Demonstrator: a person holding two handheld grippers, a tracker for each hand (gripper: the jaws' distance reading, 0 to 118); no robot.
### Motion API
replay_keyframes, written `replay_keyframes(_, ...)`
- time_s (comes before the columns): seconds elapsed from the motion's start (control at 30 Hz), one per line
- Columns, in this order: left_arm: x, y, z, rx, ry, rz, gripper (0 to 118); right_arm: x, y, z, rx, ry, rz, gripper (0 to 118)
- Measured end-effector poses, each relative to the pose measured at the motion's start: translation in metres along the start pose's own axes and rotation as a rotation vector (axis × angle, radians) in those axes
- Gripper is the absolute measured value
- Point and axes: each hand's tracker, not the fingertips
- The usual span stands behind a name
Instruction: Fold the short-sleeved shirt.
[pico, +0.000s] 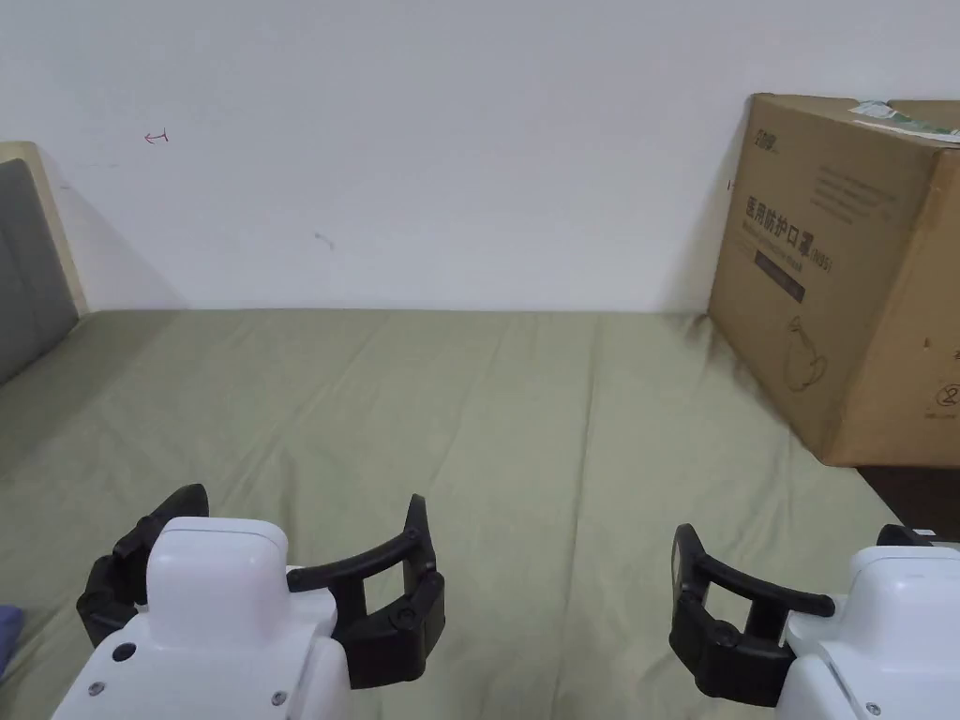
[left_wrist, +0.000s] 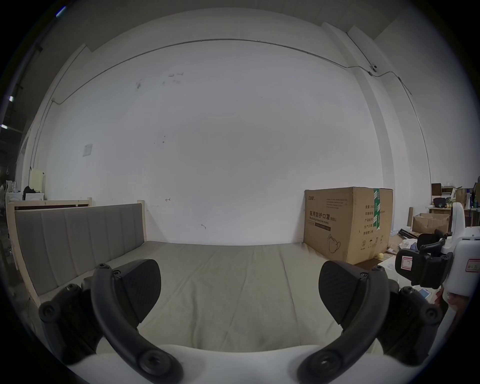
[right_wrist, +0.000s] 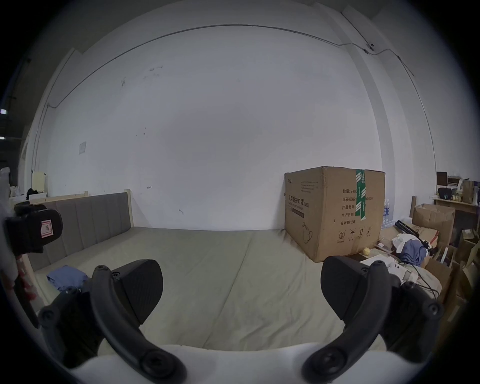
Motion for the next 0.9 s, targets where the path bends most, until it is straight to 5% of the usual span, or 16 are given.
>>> replay_keyframes(0.37, -0.001, 0.004, 0.005, -0.004, -0.046, -0.055, 118, -0.011, 0.001, 0.001, -0.003, 0.05, 0.023, 118)
replay_keyframes(0.9, -0.02, 0.003, 0.004, -0.029, -0.105, 0.036, 118, -0.022, 0.004, 0.003, -0.019, 0.068, 0.064, 118)
